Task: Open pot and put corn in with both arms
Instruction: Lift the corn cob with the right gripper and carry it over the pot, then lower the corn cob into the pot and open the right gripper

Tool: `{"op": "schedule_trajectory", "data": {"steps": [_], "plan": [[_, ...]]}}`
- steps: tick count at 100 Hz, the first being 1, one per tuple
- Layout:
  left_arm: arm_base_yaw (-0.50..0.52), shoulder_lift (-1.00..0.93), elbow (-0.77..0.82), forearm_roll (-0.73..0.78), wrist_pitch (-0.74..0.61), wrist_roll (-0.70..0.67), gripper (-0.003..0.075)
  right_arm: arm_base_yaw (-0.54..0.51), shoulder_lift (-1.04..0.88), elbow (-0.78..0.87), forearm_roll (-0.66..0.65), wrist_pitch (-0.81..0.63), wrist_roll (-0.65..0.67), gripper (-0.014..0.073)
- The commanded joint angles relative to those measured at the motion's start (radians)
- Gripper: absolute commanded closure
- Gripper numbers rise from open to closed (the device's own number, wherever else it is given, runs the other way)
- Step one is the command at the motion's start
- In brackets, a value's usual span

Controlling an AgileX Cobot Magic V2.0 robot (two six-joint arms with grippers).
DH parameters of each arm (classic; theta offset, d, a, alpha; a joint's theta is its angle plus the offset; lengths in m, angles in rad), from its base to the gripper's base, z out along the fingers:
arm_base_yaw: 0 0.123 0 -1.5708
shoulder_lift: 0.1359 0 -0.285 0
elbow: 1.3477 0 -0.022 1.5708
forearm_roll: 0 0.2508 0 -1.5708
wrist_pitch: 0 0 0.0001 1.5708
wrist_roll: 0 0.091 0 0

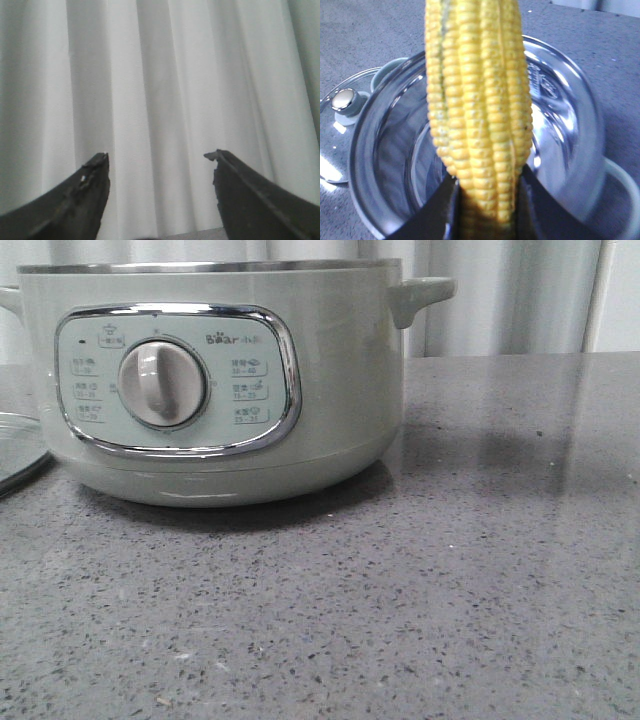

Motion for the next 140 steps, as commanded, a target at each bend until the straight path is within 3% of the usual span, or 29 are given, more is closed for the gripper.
{"op": "schedule_trajectory", "data": {"steps": [1, 18, 25, 74, 82, 89, 101, 111, 127, 140], "plan": [[-0.005, -0.003, -0.027, -0.004, -0.073, -0.009, 0.0311, 0.013, 0.048, -0.084, 0.007, -0.093, -0.017, 0.0592], [-0.005, -0.003, -0.027, -0.004, -0.073, -0.009, 0.0311, 0.033, 0.157, -0.159, 0.007, -0.061, -0.017, 0.0271], [-0.005, -0.003, -0.027, -0.004, -0.073, -0.009, 0.0311, 0.04, 0.178, -0.173, 0.007, -0.057, -0.017, 0.0189], [-0.005, -0.003, -0.027, -0.004, -0.073, -0.009, 0.0311, 0.048, 0.183, -0.179, 0.007, -0.034, -0.017, 0.0179], [-0.005, -0.003, -0.027, -0.004, -0.073, -0.009, 0.0311, 0.048, 0.17, -0.179, 0.002, -0.005, -0.017, 0.0195], [-0.005, -0.003, -0.027, -0.004, -0.073, -0.009, 0.0311, 0.048, 0.16, -0.179, -0.012, 0.021, -0.017, 0.0262], [-0.005, -0.003, -0.027, 0.018, -0.072, -0.055, 0.0335, 0.046, 0.134, -0.179, -0.054, 0.084, -0.017, 0.0471], [-0.014, -0.003, -0.027, 0.081, -0.072, -0.092, 0.0446, 0.046, 0.11, -0.177, -0.074, 0.146, -0.017, 0.0666], [-0.077, -0.003, -0.027, 0.113, -0.07, -0.093, 0.0718, 0.046, 0.059, -0.136, -0.097, 0.141, -0.017, 0.0666], [-0.122, -0.003, -0.027, 0.126, -0.07, -0.093, 0.0741, 0.046, 0.0, -0.061, -0.127, 0.105, -0.017, 0.0666]]}}
